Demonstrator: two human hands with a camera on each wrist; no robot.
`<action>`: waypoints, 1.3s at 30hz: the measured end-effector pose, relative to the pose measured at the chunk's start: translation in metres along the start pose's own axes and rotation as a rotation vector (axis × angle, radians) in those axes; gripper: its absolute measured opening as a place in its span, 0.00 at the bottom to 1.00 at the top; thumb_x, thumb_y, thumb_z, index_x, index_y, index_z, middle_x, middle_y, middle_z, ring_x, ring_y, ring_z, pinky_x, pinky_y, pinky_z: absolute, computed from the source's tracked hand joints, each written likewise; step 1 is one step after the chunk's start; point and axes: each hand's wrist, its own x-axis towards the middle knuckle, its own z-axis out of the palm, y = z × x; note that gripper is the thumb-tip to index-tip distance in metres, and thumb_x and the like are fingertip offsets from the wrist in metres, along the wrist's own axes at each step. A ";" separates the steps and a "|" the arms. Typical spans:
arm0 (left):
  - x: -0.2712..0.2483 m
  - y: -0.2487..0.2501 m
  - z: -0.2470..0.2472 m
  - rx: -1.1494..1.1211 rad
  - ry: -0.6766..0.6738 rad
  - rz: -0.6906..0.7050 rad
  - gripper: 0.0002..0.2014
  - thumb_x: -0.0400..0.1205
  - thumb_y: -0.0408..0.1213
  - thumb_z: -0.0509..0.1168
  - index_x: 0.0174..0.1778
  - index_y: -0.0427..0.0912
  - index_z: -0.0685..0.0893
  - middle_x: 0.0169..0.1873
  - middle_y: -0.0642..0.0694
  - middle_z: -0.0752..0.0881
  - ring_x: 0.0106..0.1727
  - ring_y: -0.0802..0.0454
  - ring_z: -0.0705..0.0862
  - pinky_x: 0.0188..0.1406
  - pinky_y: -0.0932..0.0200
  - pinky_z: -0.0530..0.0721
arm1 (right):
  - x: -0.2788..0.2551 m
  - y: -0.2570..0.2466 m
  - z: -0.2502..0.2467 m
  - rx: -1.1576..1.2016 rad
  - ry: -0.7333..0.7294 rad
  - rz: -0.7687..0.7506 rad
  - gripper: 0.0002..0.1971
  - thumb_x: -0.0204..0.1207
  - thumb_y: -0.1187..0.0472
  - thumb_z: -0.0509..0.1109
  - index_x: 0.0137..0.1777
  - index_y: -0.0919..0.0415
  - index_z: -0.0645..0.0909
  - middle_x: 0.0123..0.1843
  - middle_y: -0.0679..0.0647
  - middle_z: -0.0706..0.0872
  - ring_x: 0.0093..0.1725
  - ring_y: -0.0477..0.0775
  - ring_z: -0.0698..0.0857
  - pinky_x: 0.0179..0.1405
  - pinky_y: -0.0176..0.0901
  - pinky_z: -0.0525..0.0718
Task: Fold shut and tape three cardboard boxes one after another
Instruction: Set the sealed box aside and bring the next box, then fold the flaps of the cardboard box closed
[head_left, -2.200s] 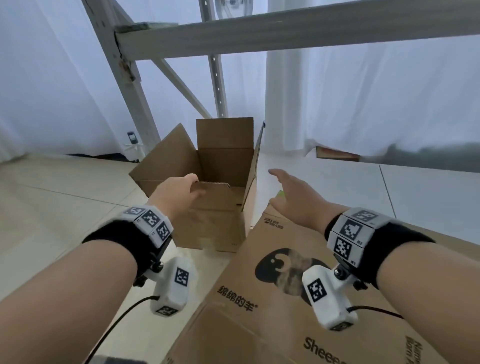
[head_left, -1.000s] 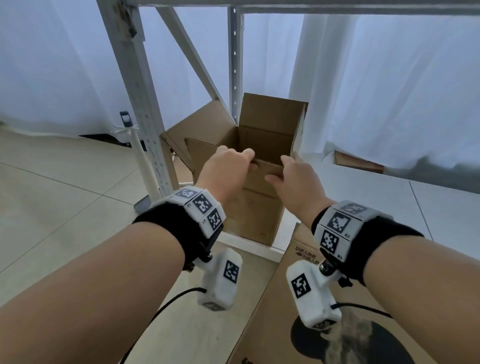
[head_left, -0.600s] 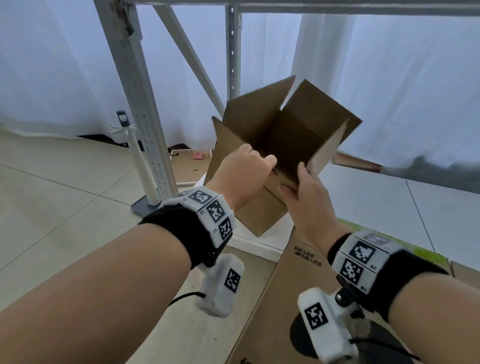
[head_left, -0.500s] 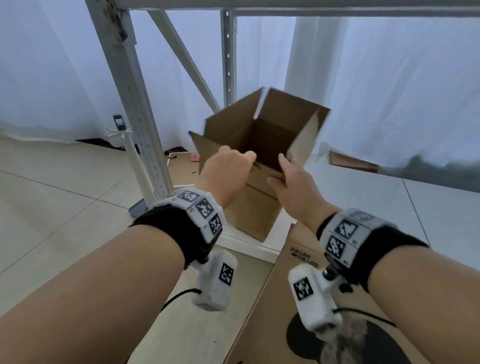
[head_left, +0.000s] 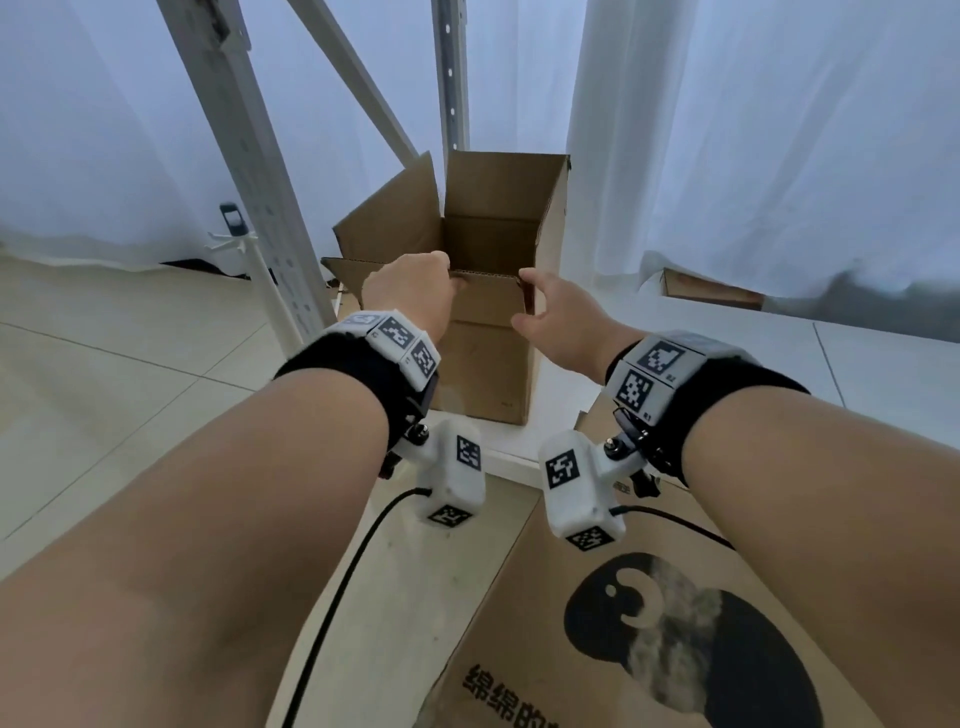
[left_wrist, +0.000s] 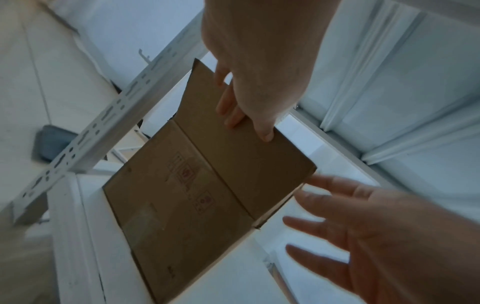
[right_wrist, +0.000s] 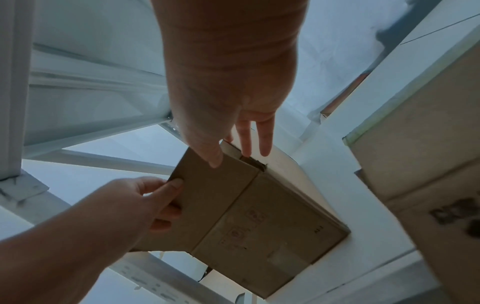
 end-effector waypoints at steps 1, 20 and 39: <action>-0.005 0.002 -0.003 -0.026 -0.009 -0.007 0.18 0.89 0.46 0.52 0.72 0.45 0.75 0.62 0.41 0.84 0.62 0.40 0.81 0.55 0.47 0.79 | -0.007 0.001 -0.003 -0.003 -0.002 0.003 0.28 0.84 0.64 0.63 0.82 0.60 0.59 0.77 0.57 0.72 0.63 0.51 0.79 0.63 0.35 0.72; -0.214 0.187 -0.124 -0.130 -0.180 0.249 0.21 0.88 0.49 0.53 0.73 0.44 0.74 0.65 0.42 0.82 0.64 0.44 0.81 0.58 0.53 0.77 | -0.293 -0.021 -0.160 -0.151 0.063 0.133 0.19 0.81 0.58 0.65 0.72 0.58 0.75 0.66 0.56 0.82 0.62 0.53 0.80 0.58 0.41 0.73; -0.343 0.355 -0.049 -0.238 -0.560 0.566 0.20 0.87 0.46 0.57 0.74 0.44 0.75 0.68 0.42 0.80 0.66 0.45 0.79 0.62 0.56 0.76 | -0.531 0.152 -0.165 -0.289 -0.283 0.838 0.70 0.45 0.19 0.71 0.84 0.42 0.39 0.86 0.59 0.43 0.84 0.63 0.50 0.79 0.66 0.61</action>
